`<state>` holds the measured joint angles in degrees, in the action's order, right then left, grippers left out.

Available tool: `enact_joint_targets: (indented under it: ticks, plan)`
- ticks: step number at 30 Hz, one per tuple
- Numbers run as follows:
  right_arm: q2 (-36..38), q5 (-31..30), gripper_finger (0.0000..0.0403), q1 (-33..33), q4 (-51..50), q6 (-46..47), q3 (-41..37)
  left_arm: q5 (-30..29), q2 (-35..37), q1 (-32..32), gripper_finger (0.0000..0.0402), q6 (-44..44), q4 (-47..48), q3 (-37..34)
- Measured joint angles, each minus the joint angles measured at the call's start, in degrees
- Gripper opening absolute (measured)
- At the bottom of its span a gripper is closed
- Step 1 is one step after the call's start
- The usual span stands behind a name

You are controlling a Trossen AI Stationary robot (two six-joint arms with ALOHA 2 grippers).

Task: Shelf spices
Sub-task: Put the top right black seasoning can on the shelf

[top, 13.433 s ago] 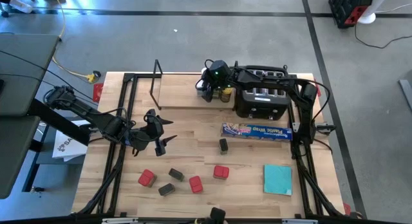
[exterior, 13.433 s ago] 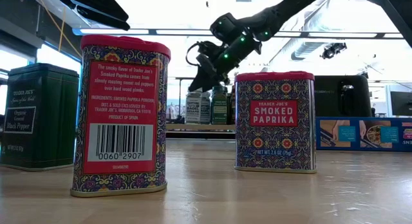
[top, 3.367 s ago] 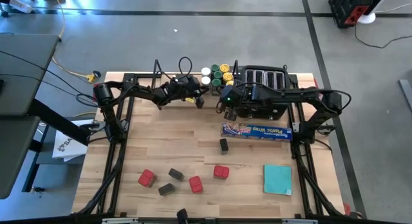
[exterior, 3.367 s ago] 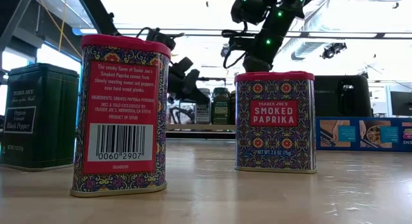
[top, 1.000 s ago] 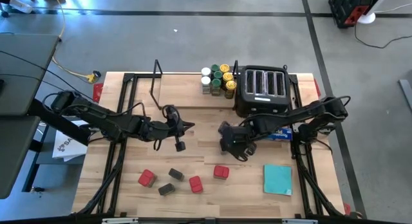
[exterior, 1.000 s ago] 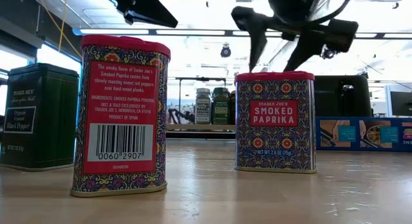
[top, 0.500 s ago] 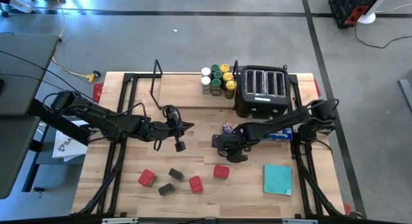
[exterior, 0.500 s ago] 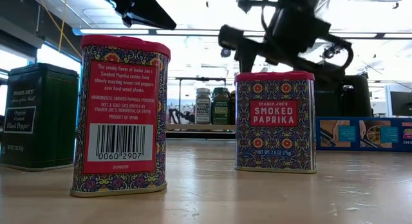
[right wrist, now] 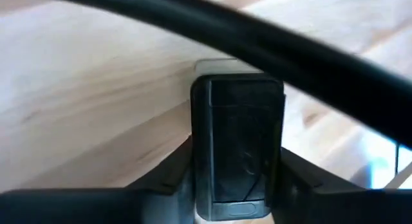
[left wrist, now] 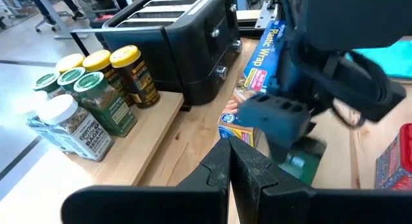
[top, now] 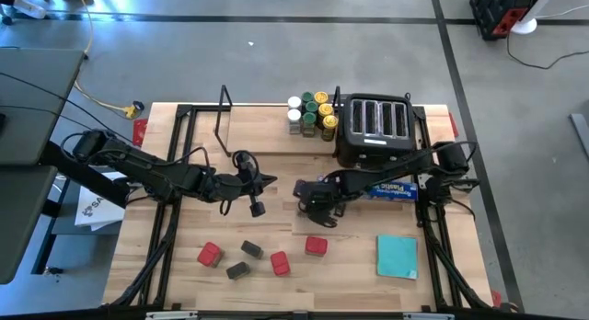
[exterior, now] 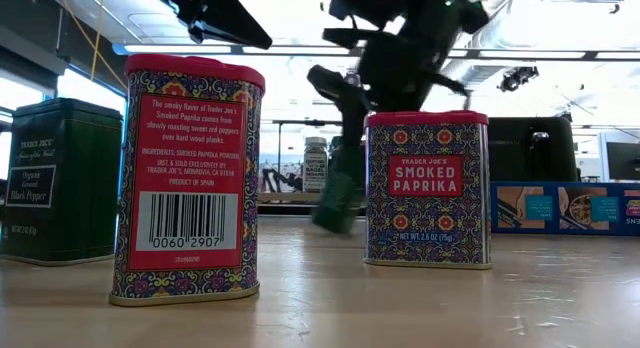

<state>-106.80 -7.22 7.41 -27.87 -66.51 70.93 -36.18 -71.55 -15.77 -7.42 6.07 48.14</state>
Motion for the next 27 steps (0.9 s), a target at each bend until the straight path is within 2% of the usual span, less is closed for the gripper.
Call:
enact_joint_targets:
  ticks: [2, 7, 14, 18, 23, 27]
  plan:
    - [-0.8, 0.0, 0.0118, -0.2, 3.0, 3.0, 0.0, 0.0, 0.4, 0.0, 0.0000, -0.1, 1.0, 0.0]
    - [-5.5, 0.3, 0.0116, -0.8, 2.0, 10.8, 6.3, -1.6, 4.3, -0.1, 0.0000, -4.3, 5.3, 0.0]
    - [-15.3, 5.4, 0.0116, -3.2, -10.6, 19.0, 24.4, -3.6, 13.2, -1.2, 0.0000, -14.4, 18.1, 0.0]
    - [-21.3, 6.2, 0.0119, -4.8, -19.0, 26.2, 36.4, -5.5, 17.2, -1.2, 0.0000, -22.0, 26.8, 0.0]
    - [-28.2, 6.4, 0.0137, -6.1, -26.8, 29.8, 48.8, -6.6, 18.9, -1.3, 0.0000, -28.7, 33.9, 0.0]
    - [-31.6, 6.8, 0.0146, -6.7, -27.8, 31.8, 54.1, -6.4, 18.6, -1.3, 0.0001, -30.5, 35.3, 0.0]
